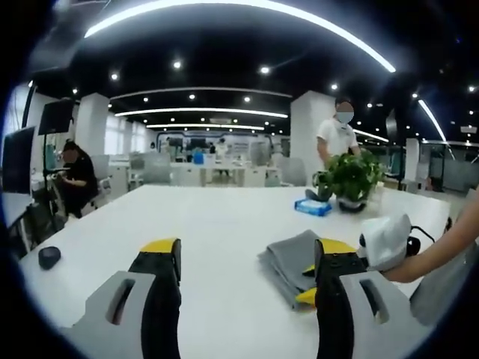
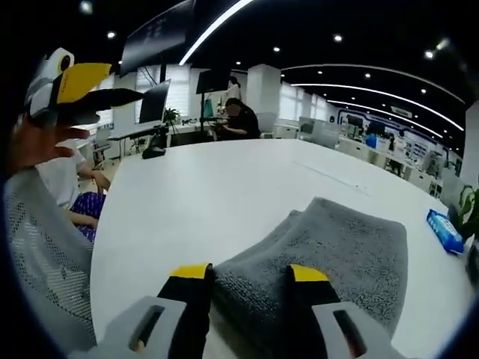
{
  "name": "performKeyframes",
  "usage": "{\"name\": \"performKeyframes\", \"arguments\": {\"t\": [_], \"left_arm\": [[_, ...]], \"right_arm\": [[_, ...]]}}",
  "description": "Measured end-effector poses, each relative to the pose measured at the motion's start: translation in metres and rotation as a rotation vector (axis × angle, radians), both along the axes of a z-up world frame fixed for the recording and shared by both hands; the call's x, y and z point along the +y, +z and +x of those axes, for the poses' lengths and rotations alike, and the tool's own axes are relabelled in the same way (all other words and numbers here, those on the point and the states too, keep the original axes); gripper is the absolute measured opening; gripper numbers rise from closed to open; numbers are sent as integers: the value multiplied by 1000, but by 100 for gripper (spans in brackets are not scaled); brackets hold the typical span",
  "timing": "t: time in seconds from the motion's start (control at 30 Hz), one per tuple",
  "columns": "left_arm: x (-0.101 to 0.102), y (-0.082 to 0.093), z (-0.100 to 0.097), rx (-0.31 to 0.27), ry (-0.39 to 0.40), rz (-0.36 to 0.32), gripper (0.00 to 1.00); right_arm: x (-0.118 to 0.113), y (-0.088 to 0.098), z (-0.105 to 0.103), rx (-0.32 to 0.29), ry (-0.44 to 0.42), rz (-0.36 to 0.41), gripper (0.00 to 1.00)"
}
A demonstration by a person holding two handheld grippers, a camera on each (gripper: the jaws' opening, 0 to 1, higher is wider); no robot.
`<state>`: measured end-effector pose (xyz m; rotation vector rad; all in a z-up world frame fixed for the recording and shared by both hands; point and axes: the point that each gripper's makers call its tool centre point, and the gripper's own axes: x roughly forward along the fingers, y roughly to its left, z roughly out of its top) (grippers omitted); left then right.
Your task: Open the folded towel by lifting each exposed corner and separating the folded layers until the towel lies flat within the target outline without major curled edges
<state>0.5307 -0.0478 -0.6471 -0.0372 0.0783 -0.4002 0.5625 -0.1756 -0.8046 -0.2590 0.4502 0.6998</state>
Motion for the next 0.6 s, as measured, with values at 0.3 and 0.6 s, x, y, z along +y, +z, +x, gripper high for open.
{"name": "performKeyframes", "arguments": {"t": [0.3, 0.6], "left_arm": [[-3, -6, 2, 21, -9, 19, 71], [-8, -8, 0, 20, -31, 47, 70]], "right_arm": [[1, 6, -4, 31, 4, 26, 24], [0, 13, -1, 45, -8, 64, 6]]}}
